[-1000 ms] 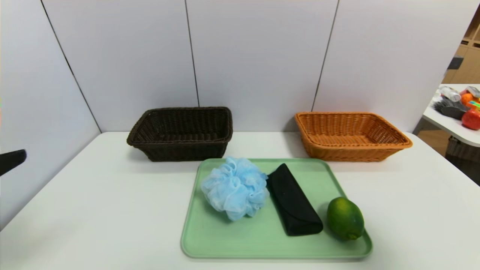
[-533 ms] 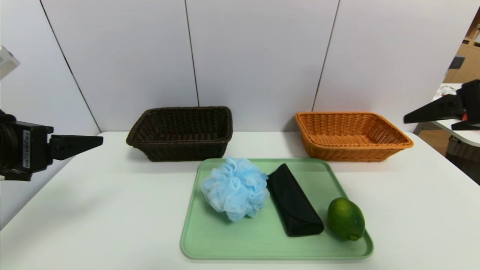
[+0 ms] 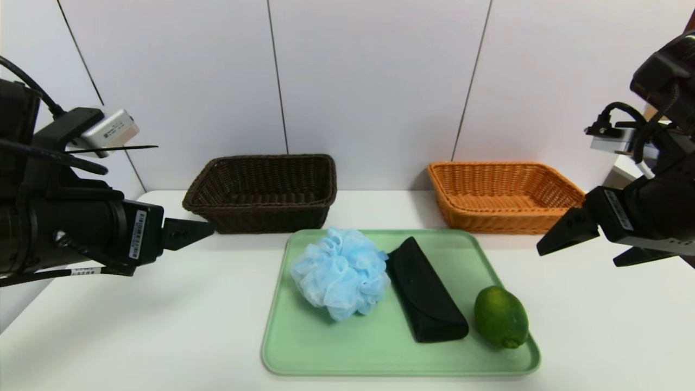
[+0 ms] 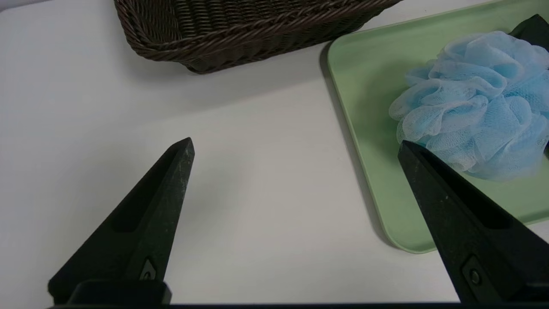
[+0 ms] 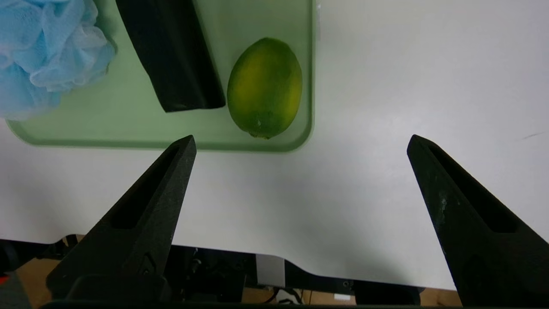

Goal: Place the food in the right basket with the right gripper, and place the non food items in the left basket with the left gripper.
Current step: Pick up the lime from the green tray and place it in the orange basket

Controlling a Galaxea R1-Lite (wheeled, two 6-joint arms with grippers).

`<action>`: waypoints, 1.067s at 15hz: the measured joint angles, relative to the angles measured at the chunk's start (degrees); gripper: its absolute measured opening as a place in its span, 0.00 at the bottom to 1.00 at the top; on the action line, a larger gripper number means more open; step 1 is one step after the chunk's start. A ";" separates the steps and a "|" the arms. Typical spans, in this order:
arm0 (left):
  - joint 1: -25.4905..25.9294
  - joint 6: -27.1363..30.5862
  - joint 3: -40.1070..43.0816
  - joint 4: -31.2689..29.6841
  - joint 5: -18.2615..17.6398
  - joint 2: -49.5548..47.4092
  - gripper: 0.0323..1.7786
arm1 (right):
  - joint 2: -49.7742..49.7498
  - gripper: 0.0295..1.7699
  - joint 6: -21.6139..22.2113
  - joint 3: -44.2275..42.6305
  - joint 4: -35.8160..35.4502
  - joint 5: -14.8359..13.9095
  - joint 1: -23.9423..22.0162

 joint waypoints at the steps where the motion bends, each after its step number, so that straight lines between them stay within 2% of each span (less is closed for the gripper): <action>1: -0.41 -0.72 0.50 0.00 0.00 0.27 0.95 | 0.44 0.96 1.37 -0.02 1.08 0.06 1.22; 4: -1.21 -1.27 1.72 0.02 0.00 0.73 0.95 | 2.57 0.96 7.84 -0.06 1.63 -0.13 5.62; 8: -1.57 -1.49 2.35 0.02 0.09 1.38 0.95 | 7.19 0.96 16.16 -1.00 1.63 -2.94 11.63; 13: -1.60 -2.38 2.55 -0.02 0.00 1.51 0.95 | 12.47 0.96 17.48 -2.07 3.21 -5.77 13.18; 16: -1.60 -2.23 4.04 -2.95 0.00 1.48 0.95 | 15.08 0.96 18.53 -2.40 3.61 -5.74 13.12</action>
